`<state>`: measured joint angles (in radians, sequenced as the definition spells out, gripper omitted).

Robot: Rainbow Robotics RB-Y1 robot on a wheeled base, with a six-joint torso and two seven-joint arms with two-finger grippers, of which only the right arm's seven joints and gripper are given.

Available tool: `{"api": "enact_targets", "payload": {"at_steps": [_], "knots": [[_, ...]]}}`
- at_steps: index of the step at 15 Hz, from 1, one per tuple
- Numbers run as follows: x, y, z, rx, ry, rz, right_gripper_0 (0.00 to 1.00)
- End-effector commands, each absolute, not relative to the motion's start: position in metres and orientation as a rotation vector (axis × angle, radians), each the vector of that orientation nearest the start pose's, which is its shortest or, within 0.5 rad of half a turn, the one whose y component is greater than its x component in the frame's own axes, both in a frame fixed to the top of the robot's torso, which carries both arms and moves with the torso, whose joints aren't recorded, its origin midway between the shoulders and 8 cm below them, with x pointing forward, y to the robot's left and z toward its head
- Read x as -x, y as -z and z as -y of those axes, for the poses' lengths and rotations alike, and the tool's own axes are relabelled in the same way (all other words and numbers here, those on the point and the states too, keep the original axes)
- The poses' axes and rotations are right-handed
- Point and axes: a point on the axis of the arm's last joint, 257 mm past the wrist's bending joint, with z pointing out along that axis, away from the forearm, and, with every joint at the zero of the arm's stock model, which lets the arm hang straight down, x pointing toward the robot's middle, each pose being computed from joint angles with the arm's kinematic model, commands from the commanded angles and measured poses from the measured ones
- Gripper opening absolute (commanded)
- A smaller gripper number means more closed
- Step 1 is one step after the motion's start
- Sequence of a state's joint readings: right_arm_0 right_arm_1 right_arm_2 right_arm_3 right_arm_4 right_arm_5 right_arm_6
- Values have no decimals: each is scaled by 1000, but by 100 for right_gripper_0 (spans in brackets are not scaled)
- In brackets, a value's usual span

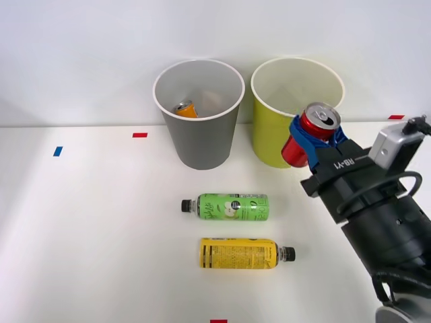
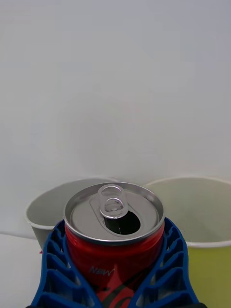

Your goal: Put cans in the gray bin, plastic bottles in the light green bin

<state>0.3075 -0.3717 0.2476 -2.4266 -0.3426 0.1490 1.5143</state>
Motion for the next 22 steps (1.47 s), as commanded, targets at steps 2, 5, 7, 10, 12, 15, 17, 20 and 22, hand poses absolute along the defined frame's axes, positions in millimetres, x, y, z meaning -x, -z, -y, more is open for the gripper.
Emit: {"api": "enact_targets", "payload": {"at_steps": [2,5,7,10,12,15,17,20,22], "knots": [[-422,-8,113,206,-451,-1279,0],[-435,-26,84,224,-502,-1311,0],[-446,-30,65,230,-535,-1324,0],[-479,-29,35,239,-572,-1321,0],[-501,-33,14,250,-588,-1326,0],[-541,-35,-20,249,-606,-1315,0],[-567,-33,-41,251,-608,-1319,0],[-597,-31,-49,280,-553,-1344,0],[-610,-30,-50,293,-522,-1358,0]]}}
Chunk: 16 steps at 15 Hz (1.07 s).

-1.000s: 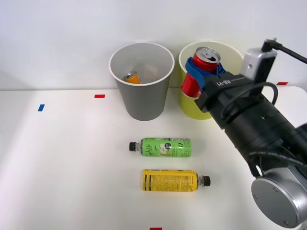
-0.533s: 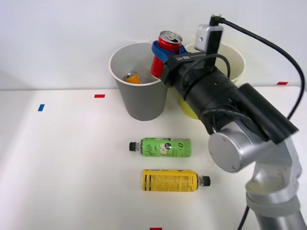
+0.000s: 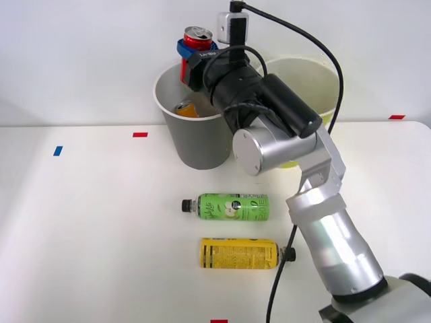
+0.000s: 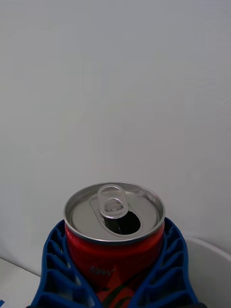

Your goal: Put cans in the gray bin, plastic bottles in the light green bin

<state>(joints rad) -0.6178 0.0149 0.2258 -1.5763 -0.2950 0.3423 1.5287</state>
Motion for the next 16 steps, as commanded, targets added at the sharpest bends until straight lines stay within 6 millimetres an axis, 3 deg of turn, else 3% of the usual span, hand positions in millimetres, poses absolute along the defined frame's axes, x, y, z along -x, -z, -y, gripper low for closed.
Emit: {"api": "enact_targets", "payload": {"at_steps": [1,4,5,7,12,16], "knots": [[-617,-31,-50,304,-500,-1361,0],[-620,-27,-49,314,-478,-1368,3],[-620,-27,-50,316,-477,-1367,37],[-618,-25,-54,325,-479,-1369,77],[-602,-10,-58,327,-487,-1296,88],[-585,11,-17,301,-421,-1204,89]]}}
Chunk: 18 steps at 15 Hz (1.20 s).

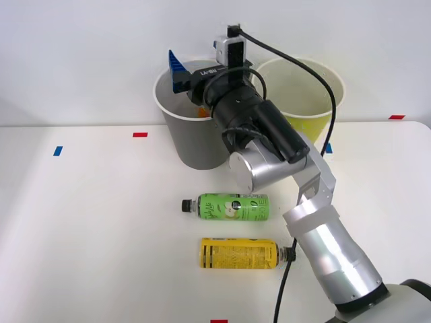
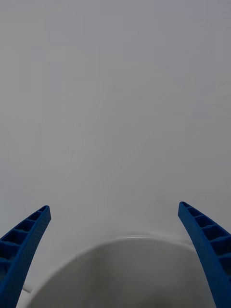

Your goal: Put cans in the gray bin, plastic bottles in the light green bin

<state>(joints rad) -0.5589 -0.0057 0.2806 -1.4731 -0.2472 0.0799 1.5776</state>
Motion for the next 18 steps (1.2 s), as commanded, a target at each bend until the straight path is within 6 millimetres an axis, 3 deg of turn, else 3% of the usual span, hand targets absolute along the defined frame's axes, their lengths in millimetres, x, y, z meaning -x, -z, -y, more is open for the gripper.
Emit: {"api": "enact_targets", "payload": {"at_steps": [1,2,7,9,13,18], "knots": [[-574,15,-1,305,-393,-1192,89],[-558,17,20,307,-359,-1175,89],[-488,31,86,310,-270,-1163,89],[-461,54,118,289,-226,-1207,89],[-426,106,174,221,-158,-1275,89],[-387,154,206,107,-137,-1366,88]]}}
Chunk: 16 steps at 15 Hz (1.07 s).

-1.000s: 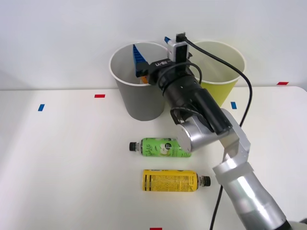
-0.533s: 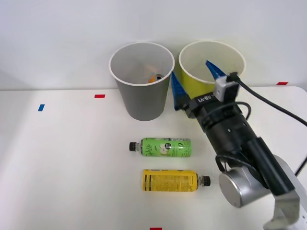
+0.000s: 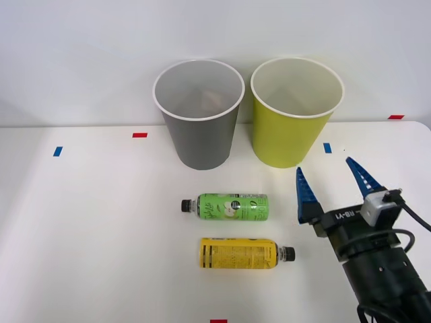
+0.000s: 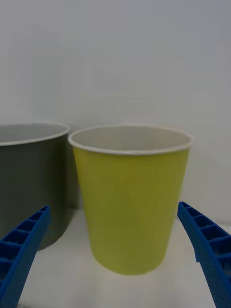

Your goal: Put cans in the gray bin, plastic bottles in the light green bin

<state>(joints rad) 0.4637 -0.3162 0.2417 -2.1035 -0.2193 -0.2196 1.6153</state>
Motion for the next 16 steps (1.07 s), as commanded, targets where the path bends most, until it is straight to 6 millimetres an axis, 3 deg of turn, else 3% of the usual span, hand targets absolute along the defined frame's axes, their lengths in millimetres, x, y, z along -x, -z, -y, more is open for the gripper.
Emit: {"api": "enact_targets", "payload": {"at_steps": [1,9,12,16], "knots": [[-381,160,211,95,-123,-1378,89],[-341,213,237,30,-75,-1523,89],[-347,231,236,23,-17,-1567,89],[-359,248,225,20,-12,-1465,89]]}}
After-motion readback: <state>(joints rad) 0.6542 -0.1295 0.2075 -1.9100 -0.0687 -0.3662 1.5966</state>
